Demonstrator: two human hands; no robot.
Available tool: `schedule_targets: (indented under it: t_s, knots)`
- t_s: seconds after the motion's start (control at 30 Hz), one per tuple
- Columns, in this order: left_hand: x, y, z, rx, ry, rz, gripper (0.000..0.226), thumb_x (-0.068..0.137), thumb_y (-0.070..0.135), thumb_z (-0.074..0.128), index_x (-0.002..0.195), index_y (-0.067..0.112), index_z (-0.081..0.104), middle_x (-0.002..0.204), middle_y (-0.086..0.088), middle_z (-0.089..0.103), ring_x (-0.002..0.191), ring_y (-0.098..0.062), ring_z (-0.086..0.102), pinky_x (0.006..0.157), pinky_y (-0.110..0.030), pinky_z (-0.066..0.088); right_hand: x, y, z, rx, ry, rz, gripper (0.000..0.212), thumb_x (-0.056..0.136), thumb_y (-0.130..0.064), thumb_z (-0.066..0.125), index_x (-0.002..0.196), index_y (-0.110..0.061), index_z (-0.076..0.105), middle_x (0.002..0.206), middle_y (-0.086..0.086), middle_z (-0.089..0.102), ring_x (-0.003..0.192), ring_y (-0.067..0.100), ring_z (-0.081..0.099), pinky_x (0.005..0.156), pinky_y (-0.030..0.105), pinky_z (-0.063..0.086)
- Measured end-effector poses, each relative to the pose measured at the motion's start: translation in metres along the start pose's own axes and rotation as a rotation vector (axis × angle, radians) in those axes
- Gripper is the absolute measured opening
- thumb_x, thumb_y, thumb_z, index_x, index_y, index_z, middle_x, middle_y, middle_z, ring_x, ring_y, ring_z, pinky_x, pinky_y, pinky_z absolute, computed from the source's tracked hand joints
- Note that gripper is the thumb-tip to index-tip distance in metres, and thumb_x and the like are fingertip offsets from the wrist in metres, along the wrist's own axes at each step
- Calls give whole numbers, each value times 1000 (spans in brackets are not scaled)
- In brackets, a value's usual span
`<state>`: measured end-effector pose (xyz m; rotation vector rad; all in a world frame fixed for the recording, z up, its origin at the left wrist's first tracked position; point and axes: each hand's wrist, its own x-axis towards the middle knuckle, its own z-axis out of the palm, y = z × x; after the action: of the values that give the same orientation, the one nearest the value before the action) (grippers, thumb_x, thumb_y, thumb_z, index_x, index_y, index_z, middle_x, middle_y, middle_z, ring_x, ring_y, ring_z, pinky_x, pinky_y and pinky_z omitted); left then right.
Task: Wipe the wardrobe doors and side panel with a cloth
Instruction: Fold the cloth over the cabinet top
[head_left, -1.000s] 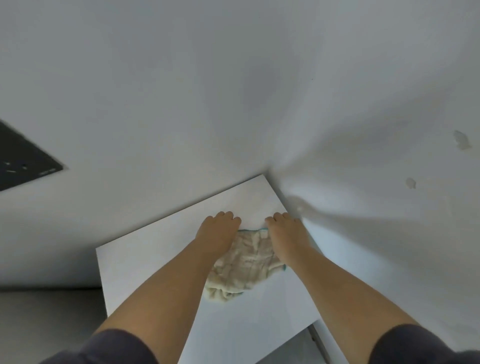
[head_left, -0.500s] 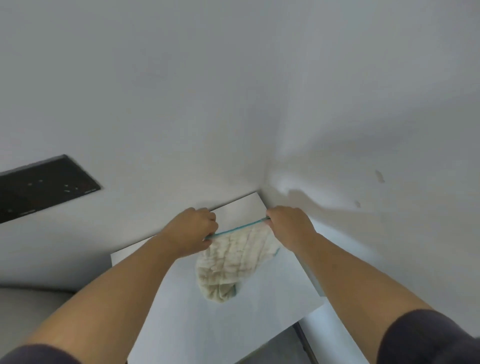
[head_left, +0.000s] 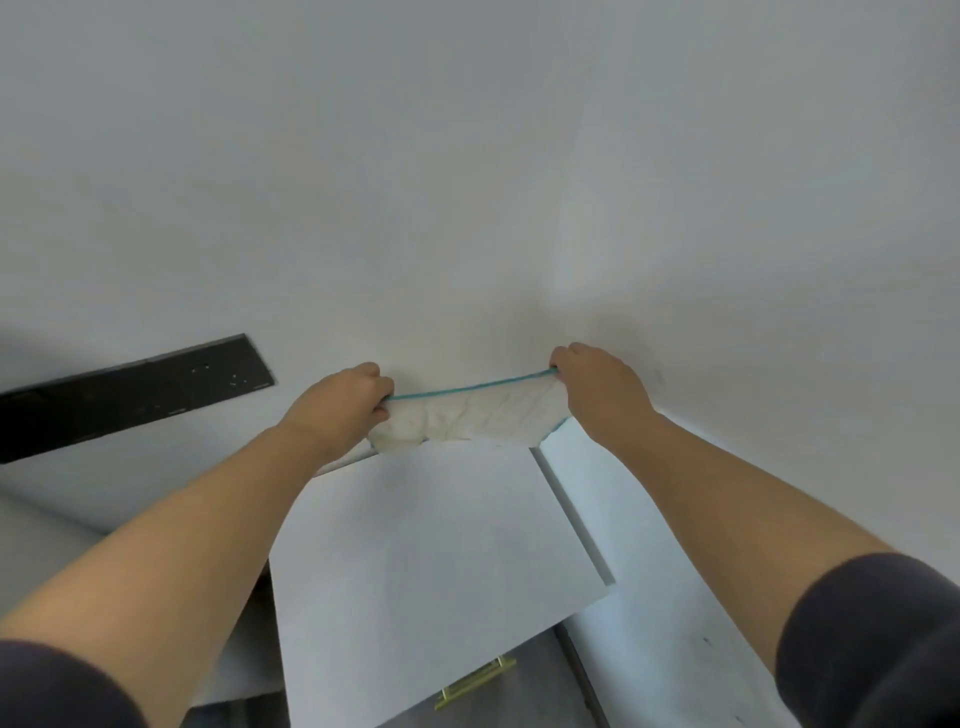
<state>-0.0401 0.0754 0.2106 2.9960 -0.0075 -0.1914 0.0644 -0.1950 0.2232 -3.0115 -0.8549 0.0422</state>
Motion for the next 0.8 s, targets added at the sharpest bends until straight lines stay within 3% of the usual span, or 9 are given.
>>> schedule_targets:
  t_s: [0.13, 0.23, 0.33, 0.47, 0.57, 0.63, 0.7, 0.8]
  knots:
    - [-16, -11, 1, 15, -29, -4, 7, 92, 14, 52, 89, 13, 58, 89, -2, 50, 85, -25, 54, 71, -34, 42, -15, 9, 6, 1, -91, -53, 30, 90, 3, 47, 113, -14, 57, 108, 5, 54, 101, 23, 53, 68, 31, 39]
    - [-36, -14, 27, 33, -245, -31, 7, 89, 18, 55, 88, 24, 59, 92, 2, 57, 90, -20, 56, 71, -30, 42, -37, 5, 35, 60, -312, -99, 19, 94, -5, 45, 102, -17, 58, 101, 3, 53, 94, 22, 53, 74, 33, 44]
    - [-57, -9, 70, 83, -495, -13, 12, 86, 20, 60, 96, 23, 65, 98, 3, 62, 93, -16, 57, 66, -24, 36, -66, -9, 73, 102, -562, -128, 15, 94, -10, 44, 91, -22, 53, 88, -1, 48, 80, 20, 49, 63, 29, 39]
    - [-78, -2, 119, 88, -677, -39, 14, 86, 18, 60, 98, 17, 67, 91, 2, 57, 83, -16, 54, 65, -25, 38, -93, -29, 121, 102, -733, -134, 22, 89, -1, 44, 89, -19, 56, 81, 1, 50, 76, 22, 51, 54, 26, 36]
    - [-81, 0, 147, 56, -691, -79, 16, 90, 17, 56, 101, 16, 68, 98, 0, 61, 82, -16, 54, 63, -24, 38, -102, -35, 150, 105, -802, -94, 33, 87, 1, 43, 110, -13, 62, 100, 5, 57, 86, 22, 53, 57, 25, 37]
    - [-79, -3, 161, 15, -654, -121, 21, 92, 19, 51, 106, 19, 67, 107, -1, 63, 89, -17, 56, 70, -26, 42, -102, -37, 166, 109, -795, -44, 36, 87, -1, 42, 116, -12, 59, 112, 7, 58, 94, 24, 58, 65, 28, 44]
    - [-74, -11, 176, -65, -590, -205, 25, 95, 20, 47, 113, 20, 63, 116, -2, 60, 99, -20, 57, 77, -28, 45, -95, -37, 179, 137, -751, 6, 34, 89, -3, 40, 116, -13, 59, 108, 6, 59, 93, 25, 59, 68, 31, 47]
    - [-65, -23, 194, -285, -449, -395, 24, 98, 21, 44, 118, 18, 57, 119, -6, 57, 94, -20, 53, 74, -26, 41, -79, -37, 190, 193, -661, 86, 23, 95, -10, 36, 111, -14, 52, 94, 3, 52, 80, 22, 54, 56, 27, 39]
